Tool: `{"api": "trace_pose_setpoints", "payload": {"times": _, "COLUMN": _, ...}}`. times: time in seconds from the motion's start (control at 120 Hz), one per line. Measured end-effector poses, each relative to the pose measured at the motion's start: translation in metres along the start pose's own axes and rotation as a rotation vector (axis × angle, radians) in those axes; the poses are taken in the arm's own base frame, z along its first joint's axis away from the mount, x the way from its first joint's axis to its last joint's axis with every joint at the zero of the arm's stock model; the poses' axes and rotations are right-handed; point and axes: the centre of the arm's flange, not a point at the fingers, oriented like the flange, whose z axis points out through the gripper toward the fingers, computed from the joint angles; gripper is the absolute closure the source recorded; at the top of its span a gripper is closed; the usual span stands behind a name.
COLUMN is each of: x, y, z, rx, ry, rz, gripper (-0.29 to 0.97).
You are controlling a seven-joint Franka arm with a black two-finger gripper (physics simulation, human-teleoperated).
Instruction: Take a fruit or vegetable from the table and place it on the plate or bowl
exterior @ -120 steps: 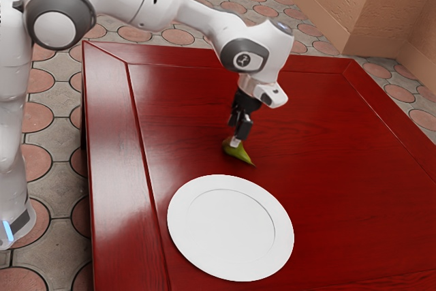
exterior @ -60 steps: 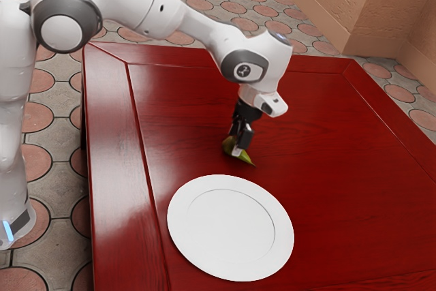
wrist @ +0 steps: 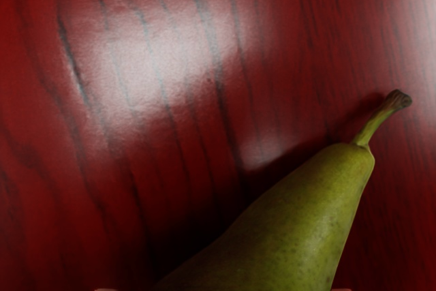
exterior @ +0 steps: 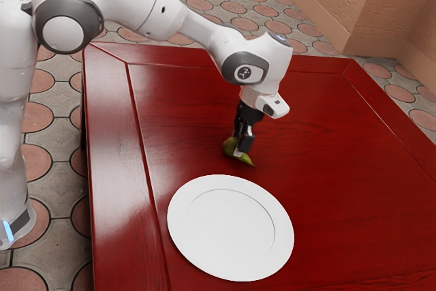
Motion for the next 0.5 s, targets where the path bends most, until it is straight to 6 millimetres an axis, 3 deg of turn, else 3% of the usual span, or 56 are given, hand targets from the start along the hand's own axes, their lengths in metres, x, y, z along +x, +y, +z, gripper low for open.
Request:
{"api": "trace_pose_setpoints", "payload": {"times": 0.267, "x": 0.0010, "y": -0.0006, "z": 0.0022, "rx": 0.003, "ry": -0.001, "rz": -0.003, "gripper": 0.42}}
{"api": "trace_pose_setpoints", "payload": {"times": 0.5, "x": 0.0015, "y": 0.0005, "z": -0.0070, "rx": 0.010, "ry": 0.015, "rz": -0.002, "gripper": 0.40}}
